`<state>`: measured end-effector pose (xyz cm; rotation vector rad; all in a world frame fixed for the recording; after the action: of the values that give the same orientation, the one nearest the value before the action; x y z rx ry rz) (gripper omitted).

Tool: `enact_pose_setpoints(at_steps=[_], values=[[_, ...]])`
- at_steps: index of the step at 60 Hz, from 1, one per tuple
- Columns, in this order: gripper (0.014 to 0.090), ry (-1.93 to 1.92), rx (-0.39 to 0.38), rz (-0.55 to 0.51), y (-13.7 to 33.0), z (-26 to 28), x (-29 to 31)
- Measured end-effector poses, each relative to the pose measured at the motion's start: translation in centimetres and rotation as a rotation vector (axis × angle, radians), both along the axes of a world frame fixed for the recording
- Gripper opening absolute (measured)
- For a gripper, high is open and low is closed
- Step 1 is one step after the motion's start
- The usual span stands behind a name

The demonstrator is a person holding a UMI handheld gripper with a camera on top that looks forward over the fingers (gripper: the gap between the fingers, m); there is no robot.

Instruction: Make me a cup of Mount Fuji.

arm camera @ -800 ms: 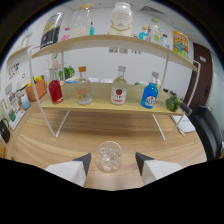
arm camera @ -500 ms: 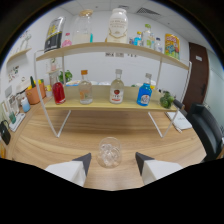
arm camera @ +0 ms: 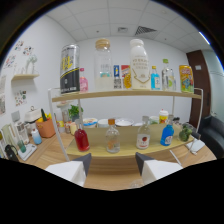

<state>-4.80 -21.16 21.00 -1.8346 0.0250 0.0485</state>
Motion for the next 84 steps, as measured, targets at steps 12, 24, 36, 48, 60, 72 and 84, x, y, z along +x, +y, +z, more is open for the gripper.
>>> enact_pose_setpoints(at_steps=[12,24,36,48,60,72,84], values=[[0.0808,-0.015,0.021,-0.009,6.8,0.2,-0.2],[0.0545,-0.018,-0.009,-0.024,10.3,-1.4,0.0],[0.0367,-0.031,-0.018,0.006,10.6,-2.0,-0.4],[0.0357,-0.033,-0.019,0.029,9.6,-1.6,-0.6],[0.0353,-0.017,0.024,0.040,5.9,0.3,-1.0],[0.0352,0.056,-0.036,0.026,1.5,-3.1,-1.2],[0.0351,0.285,-0.118,0.011,-1.1,-7.4,-1.7]])
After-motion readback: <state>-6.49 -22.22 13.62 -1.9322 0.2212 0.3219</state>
